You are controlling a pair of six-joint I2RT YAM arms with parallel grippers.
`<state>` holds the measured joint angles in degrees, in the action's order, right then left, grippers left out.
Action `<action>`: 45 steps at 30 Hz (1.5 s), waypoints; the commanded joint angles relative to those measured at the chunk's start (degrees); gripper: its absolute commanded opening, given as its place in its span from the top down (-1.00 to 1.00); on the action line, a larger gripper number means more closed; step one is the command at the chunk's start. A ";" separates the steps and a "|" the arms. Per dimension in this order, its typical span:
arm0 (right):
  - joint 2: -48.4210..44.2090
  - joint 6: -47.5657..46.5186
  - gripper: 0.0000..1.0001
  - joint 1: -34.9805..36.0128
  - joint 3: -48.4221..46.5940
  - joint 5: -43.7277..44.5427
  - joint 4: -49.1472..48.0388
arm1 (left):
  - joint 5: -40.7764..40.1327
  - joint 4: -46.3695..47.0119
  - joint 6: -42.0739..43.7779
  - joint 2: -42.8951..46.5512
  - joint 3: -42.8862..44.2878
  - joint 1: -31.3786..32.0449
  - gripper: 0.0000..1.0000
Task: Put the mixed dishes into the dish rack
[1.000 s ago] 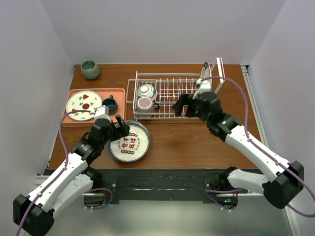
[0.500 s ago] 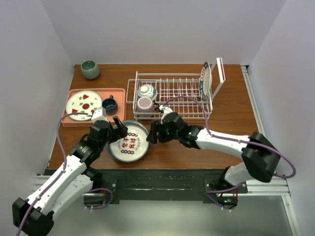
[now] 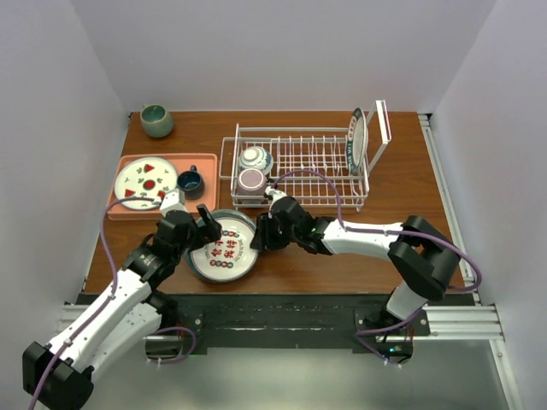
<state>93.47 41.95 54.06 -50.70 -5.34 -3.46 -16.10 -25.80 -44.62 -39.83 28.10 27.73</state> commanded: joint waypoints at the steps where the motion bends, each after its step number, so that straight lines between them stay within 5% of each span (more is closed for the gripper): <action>1: 0.66 -0.38 0.15 0.25 -3.09 -0.81 -2.51 | -0.78 0.40 -1.08 0.98 -1.20 -0.13 -1.00; 20: 1.01 -2.05 0.60 0.17 -5.64 5.25 6.96 | -2.45 2.33 -1.79 0.37 -2.43 -0.13 -1.00; 31: -6.46 -4.86 0.53 0.17 -4.59 15.10 14.97 | 0.88 6.29 -1.70 -4.90 -3.05 -0.13 -0.98; 38: -7.69 -6.18 0.42 0.25 -4.59 16.15 15.42 | 7.22 11.82 -1.87 -5.69 -5.07 -0.13 -0.76; 45: -7.87 -6.18 0.56 0.25 -4.41 15.89 14.89 | 8.19 12.44 -1.79 -5.17 -5.25 -0.13 -0.70</action>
<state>86.85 36.45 54.00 -54.68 8.82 11.81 -9.93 -16.88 -45.76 -45.47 23.22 27.66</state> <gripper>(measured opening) 0.235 0.856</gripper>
